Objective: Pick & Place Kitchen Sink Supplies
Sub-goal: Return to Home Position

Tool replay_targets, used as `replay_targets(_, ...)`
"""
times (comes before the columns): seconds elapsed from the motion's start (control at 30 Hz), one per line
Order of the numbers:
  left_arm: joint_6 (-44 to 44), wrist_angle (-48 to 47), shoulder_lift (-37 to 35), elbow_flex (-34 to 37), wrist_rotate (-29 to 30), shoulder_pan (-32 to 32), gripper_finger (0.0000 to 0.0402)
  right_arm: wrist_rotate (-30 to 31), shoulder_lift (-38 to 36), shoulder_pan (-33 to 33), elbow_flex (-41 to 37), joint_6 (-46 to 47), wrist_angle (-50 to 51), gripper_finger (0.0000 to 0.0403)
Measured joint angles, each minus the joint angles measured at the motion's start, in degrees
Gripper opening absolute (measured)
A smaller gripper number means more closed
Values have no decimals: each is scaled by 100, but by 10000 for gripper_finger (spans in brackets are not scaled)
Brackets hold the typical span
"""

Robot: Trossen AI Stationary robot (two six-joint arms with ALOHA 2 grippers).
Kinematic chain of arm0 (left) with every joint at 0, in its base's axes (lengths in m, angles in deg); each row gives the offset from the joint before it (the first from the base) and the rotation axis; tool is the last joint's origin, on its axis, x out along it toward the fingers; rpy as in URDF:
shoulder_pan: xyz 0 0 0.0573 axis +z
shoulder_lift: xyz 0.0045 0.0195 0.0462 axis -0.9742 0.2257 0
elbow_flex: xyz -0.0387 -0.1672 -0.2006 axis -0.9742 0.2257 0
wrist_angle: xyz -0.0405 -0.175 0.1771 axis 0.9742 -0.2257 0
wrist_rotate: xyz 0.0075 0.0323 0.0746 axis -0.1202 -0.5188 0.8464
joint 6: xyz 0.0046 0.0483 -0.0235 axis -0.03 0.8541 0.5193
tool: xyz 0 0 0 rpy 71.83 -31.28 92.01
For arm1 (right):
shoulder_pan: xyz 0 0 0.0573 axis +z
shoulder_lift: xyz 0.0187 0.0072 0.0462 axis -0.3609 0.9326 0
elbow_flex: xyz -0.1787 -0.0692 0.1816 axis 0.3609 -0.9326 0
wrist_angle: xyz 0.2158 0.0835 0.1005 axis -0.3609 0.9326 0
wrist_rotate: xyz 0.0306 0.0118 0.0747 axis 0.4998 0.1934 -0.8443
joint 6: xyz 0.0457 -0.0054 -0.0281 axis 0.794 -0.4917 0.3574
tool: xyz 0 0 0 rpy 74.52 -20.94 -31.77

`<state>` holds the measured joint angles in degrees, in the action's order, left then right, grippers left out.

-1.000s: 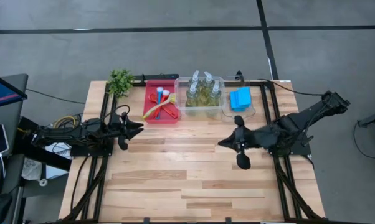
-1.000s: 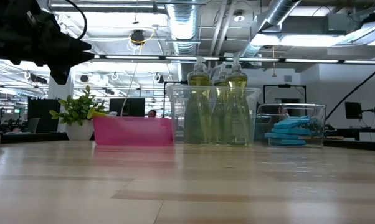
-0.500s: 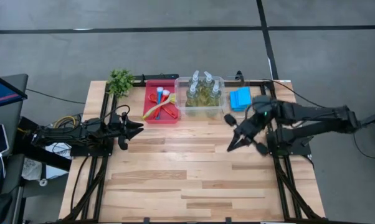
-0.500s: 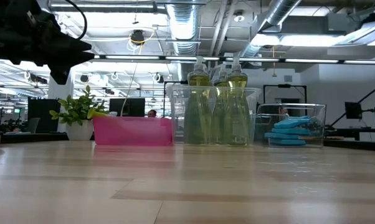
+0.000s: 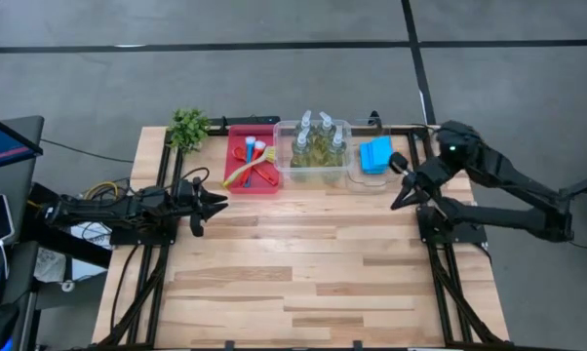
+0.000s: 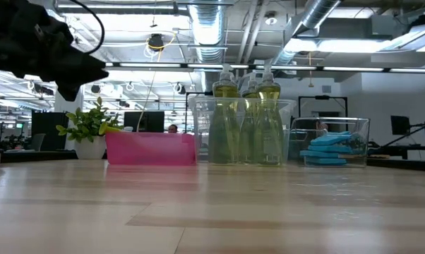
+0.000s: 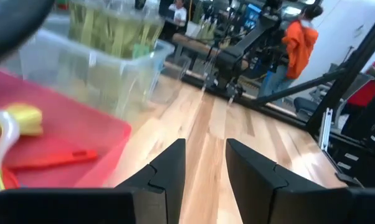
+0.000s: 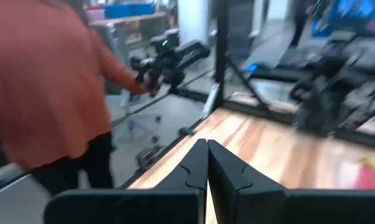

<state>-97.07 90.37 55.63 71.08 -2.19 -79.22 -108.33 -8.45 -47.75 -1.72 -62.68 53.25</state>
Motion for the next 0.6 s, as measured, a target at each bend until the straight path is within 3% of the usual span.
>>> replay_targets(0.13,-417,3,350,0,2,-2,116,95,-304,-251,-654,503,-890,0)
replay_targets(0.23,-557,111,570,0,3,0,116,699,-547,-378,-1256,1259,-1643,0)
replay_targets(0.37,-503,416,722,0,3,0,116,1628,-740,-381,-2295,2468,-3496,0)
replay_targets(0.43,-408,528,740,0,4,0,116,1885,-779,-381,-2804,2725,-4379,0)
replay_targets(0.6,-235,782,736,0,4,-1,116,2215,-770,-380,-3838,3443,-5515,0)
